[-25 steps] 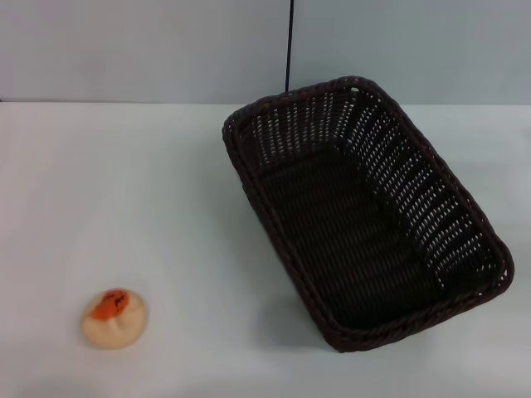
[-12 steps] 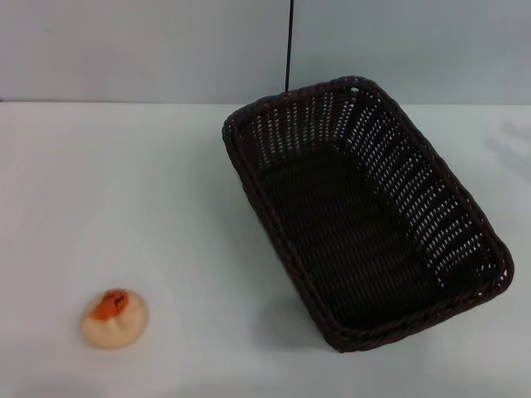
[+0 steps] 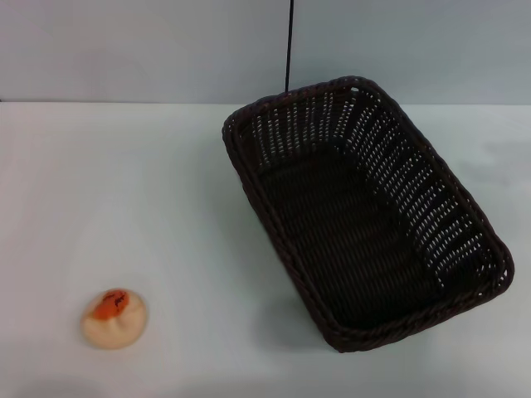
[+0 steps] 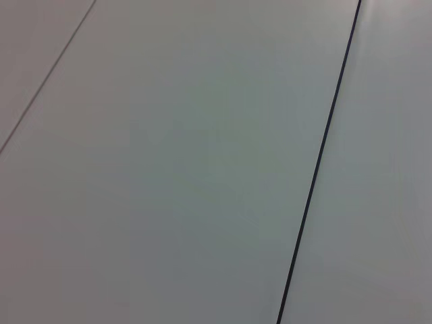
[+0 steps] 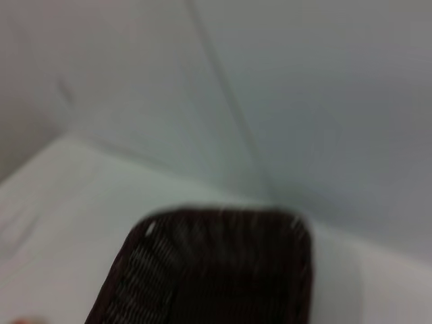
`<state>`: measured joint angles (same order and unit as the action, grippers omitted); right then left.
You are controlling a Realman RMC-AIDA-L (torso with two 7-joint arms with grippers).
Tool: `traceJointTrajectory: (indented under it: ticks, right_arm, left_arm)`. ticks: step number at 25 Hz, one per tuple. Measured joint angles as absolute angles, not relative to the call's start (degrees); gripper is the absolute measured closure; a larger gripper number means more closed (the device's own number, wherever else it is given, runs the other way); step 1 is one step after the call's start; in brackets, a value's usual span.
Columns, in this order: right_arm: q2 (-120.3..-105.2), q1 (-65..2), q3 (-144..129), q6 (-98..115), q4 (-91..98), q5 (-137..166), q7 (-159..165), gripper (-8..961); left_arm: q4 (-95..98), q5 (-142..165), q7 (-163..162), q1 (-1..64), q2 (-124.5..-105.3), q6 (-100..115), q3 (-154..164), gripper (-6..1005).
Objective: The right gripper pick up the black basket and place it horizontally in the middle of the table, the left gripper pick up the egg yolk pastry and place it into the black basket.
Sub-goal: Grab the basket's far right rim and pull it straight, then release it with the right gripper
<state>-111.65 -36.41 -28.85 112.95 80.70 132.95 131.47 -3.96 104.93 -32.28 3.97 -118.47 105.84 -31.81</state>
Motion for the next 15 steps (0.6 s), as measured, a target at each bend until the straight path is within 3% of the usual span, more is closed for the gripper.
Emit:
traceJointTrajectory:
  ticks: [3,15]
  right_arm:
    - [-110.9,-40.33,-32.36,115.12,76.51,138.91,132.14,253]
    - [-110.45,-44.35,-43.08,108.17,63.79,144.0,132.75,257]
  left_arm:
    - [-4.1,104.93,-32.29,3.8,-118.47,105.71,-31.74,358]
    - [-4.34,104.94,-32.34,3.61,-118.48,105.13,-31.73,361]
